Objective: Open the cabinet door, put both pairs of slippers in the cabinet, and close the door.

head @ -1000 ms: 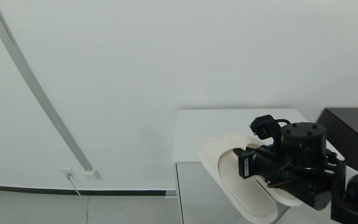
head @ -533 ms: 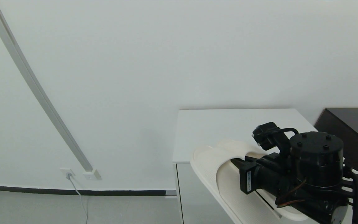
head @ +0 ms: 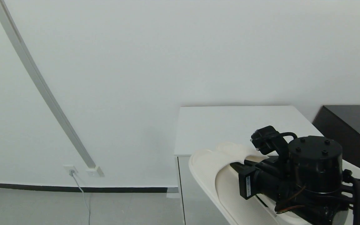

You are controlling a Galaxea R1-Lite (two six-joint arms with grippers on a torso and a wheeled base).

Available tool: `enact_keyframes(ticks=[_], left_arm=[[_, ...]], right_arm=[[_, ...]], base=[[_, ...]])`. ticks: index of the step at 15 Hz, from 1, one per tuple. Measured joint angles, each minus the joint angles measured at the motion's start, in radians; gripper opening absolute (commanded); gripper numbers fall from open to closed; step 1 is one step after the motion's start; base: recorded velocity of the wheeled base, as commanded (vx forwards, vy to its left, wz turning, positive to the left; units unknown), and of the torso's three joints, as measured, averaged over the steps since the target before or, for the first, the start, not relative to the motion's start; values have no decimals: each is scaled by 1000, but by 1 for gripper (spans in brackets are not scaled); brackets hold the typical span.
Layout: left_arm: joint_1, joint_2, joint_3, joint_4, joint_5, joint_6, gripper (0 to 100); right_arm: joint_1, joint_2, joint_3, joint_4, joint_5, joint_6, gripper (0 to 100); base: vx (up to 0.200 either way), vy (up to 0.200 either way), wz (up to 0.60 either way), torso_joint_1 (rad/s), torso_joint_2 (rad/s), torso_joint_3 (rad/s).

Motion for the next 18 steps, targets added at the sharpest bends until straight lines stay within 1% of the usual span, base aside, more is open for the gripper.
enact_keyframes(ticks=[3, 15, 18], left_arm=[[0, 0, 0, 0, 0, 0, 0], [0, 0, 0, 0, 0, -1, 0], [0, 0, 0, 0, 1, -1, 0]], right_arm=[[1, 0, 0, 0, -1, -1, 0], [-3, -10, 11, 0, -3, -1, 0], [-4, -15, 20, -27, -1, -3, 0]], base=[[-200, 0, 0, -2, -2, 2], [0, 0, 0, 0, 0, 0], [0, 0, 0, 0, 0, 0]])
